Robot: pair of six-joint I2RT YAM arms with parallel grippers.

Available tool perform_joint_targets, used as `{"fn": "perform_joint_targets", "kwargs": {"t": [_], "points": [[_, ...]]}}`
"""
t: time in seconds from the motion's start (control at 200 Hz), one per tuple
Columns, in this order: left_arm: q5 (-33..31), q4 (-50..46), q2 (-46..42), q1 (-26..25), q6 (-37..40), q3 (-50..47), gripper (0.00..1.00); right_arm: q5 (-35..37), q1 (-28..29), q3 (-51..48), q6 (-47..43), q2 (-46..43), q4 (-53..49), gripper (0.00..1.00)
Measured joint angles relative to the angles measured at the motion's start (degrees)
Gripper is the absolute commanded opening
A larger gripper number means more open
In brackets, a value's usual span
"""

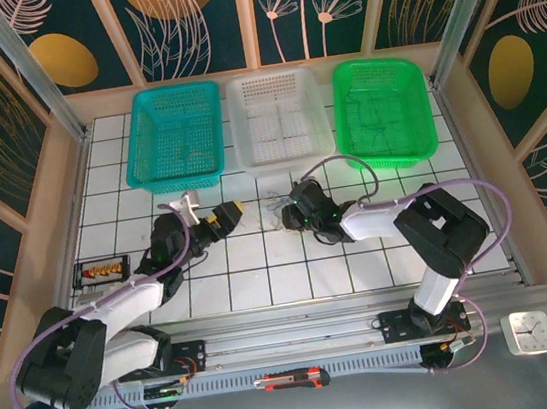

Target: Untangle the cables

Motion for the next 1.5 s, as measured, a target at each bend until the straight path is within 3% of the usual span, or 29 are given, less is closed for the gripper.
{"fn": "perform_joint_targets", "kwargs": {"t": [0.135, 0.465, 0.575, 0.801, 1.096, 1.276, 1.501], "points": [[-0.74, -0.13, 3.1, -2.97, 2.23, 0.0, 0.99, 1.2, 0.0, -2.38, 1.11, -3.8, 0.0, 0.49], [-4.17, -1.03, 6.78, -3.69, 4.7, 1.31, 0.98, 1.81, 0.0, -2.73, 2.12, -12.04, -0.92, 0.52], [-5.95, -2.91, 8.48, -3.89, 7.28, 4.37, 0.91, 1.79, 0.0, -2.73, 2.08, -14.75, -1.42, 0.53], [-8.63, -7.04, 16.28, -4.11, 14.47, 12.96, 0.65, 1.79, 0.0, -1.9, 0.26, -14.16, -2.01, 0.54], [-15.04, -12.59, 24.98, -6.21, 21.05, 20.83, 0.53, 1.77, 0.0, -0.17, -0.94, -9.84, -1.9, 0.54], [-17.79, -14.01, 25.83, -6.62, 22.53, 21.24, 0.54, 1.77, 0.0, -0.17, -0.94, -9.57, -1.9, 0.54], [-17.84, -13.92, 21.09, -6.62, 21.0, 15.52, 0.67, -1.05, 0.07, -0.17, -2.29, -9.57, -1.49, 0.54]]}}
